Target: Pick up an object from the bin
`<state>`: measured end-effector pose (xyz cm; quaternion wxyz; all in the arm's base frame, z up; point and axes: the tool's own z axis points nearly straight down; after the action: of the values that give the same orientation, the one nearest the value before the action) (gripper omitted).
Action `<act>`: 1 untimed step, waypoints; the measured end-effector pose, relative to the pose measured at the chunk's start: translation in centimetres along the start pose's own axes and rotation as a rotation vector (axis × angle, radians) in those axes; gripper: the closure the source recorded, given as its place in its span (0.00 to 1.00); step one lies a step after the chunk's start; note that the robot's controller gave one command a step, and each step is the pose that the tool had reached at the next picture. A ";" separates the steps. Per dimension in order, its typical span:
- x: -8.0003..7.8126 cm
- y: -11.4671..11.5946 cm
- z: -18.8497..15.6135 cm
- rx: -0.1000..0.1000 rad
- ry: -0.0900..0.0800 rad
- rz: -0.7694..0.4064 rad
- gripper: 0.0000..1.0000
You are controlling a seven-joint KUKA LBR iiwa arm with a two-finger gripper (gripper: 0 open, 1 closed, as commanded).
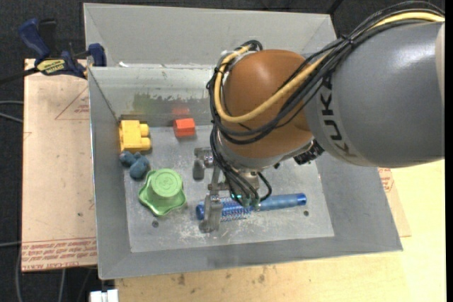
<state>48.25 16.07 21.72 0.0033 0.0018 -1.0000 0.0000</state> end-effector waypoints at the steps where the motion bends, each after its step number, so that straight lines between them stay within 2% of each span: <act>1: -4.4 -7.8 9.0 0.003 -0.002 -0.141 0.00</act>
Offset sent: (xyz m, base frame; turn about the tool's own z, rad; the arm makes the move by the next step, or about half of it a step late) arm 0.0436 -0.0744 -0.0871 -0.1476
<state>52.59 8.29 12.65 0.0024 0.0722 -0.9974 0.0011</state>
